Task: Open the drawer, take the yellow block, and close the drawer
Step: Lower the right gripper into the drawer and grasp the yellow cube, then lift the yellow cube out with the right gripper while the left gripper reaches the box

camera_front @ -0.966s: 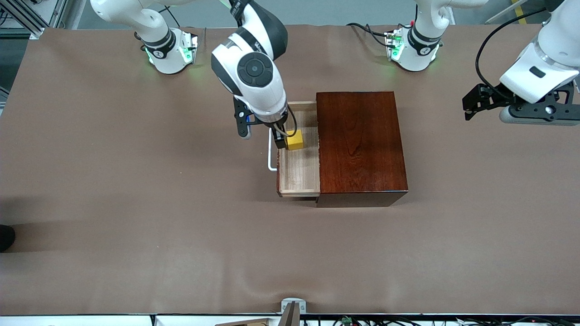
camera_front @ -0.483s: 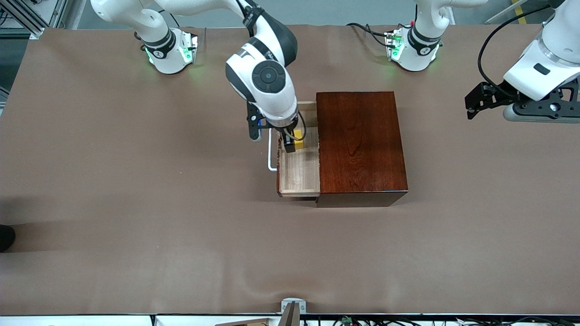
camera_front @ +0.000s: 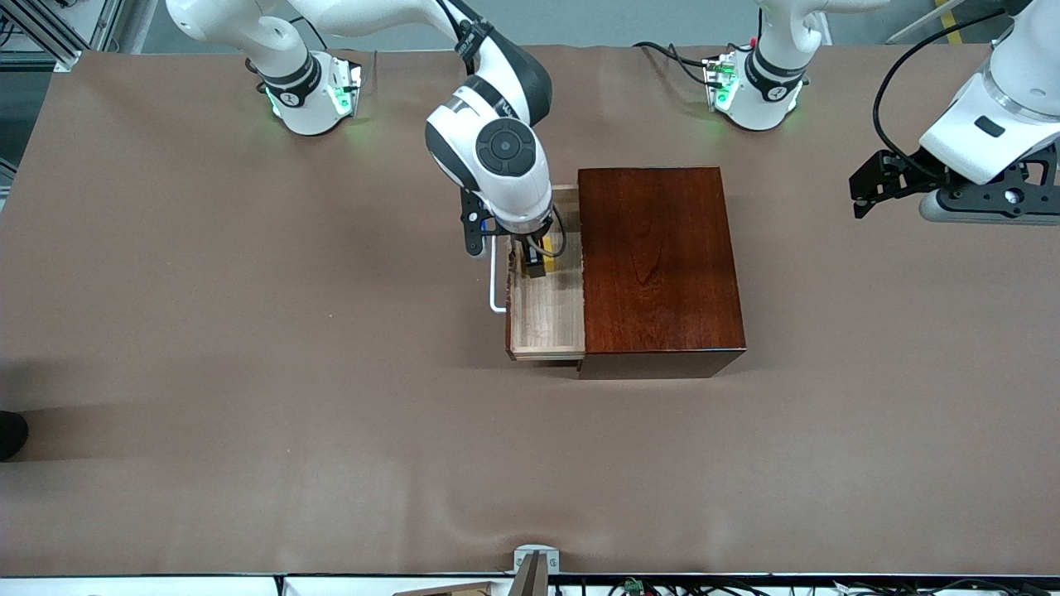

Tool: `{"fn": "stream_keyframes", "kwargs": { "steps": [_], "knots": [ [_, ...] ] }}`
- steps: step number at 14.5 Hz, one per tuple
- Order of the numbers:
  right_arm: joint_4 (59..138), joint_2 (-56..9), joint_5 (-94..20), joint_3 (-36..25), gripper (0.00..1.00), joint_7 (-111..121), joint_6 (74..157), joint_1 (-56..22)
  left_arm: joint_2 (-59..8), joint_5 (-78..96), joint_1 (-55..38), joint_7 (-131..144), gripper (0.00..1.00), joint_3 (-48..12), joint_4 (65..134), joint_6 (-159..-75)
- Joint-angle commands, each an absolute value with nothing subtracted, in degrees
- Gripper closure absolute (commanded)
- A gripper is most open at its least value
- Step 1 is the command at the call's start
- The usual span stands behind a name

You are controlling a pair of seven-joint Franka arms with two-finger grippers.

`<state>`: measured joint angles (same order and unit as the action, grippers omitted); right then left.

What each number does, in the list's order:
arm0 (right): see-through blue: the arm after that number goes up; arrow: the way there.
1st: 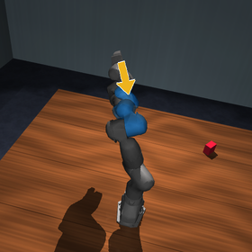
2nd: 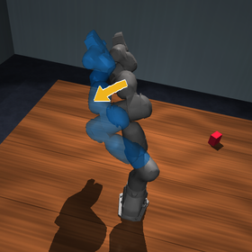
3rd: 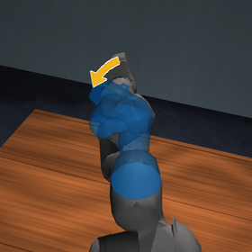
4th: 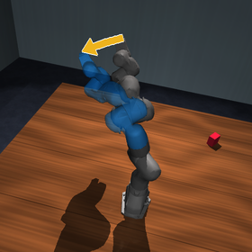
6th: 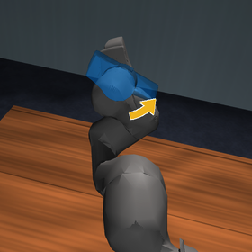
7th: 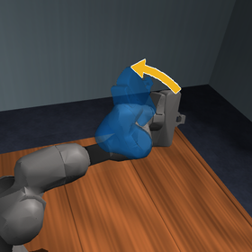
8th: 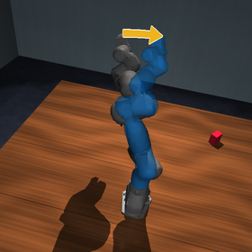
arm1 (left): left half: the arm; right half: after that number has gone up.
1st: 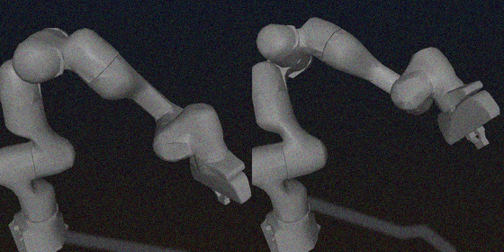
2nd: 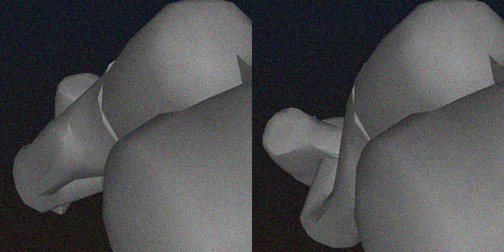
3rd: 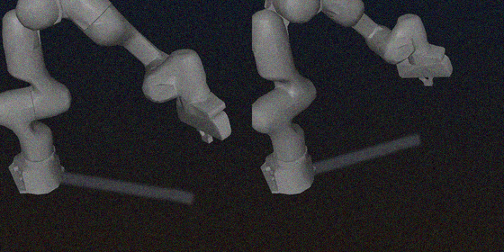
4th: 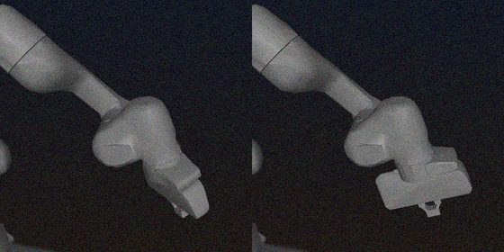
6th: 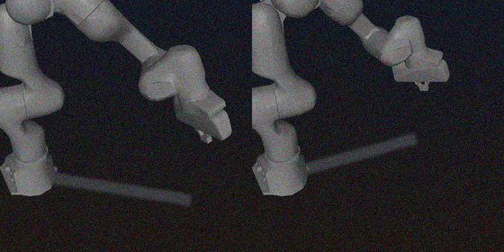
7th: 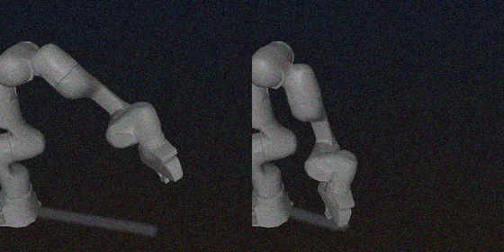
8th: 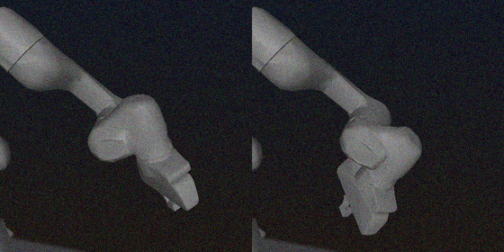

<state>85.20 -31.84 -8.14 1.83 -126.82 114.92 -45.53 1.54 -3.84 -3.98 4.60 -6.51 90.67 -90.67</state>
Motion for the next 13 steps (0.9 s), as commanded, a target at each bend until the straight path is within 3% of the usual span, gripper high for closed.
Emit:
{"fn": "stream_keyframes", "kwargs": {
  "steps": [1, 6, 7, 9, 10, 13],
  "knots": [
    [84.29, -33.22, -7.39, 1.32, 0.00, -127.88, 114.79, -47.02, 2.72, -2.72, -2.64, 3.34, 0.00, -7.03, 91.58, -90.62],
    [84.98, -34.28, -6.15, 1.14, 0.00, -127.97, 116.54, -48.43, 2.64, -2.72, -2.38, 3.96, 0.00, -6.77, 91.58, -90.62],
    [85.43, -34.28, -6.07, 1.14, 0.11, -128.06, 117.33, -48.78, 2.72, -2.72, -2.29, 4.04, 0.00, -6.77, 91.76, -90.62],
    [85.34, -34.19, -5.19, 1.14, 0.55, -127.97, 117.07, -48.87, 2.81, -2.72, -2.37, 4.39, 0.00, -7.03, 91.76, -89.56],
    [85.08, -34.19, -4.40, 1.14, 0.70, -127.88, 117.07, -48.78, 2.81, -2.72, -2.37, 4.39, 0.00, -7.12, 91.67, -89.56],
    [84.38, -34.10, -4.31, 1.14, 0.88, -127.79, 117.07, -48.34, 2.90, -2.64, -2.37, 4.39, 0.00, -7.29, 91.50, -89.56]
  ]
}}
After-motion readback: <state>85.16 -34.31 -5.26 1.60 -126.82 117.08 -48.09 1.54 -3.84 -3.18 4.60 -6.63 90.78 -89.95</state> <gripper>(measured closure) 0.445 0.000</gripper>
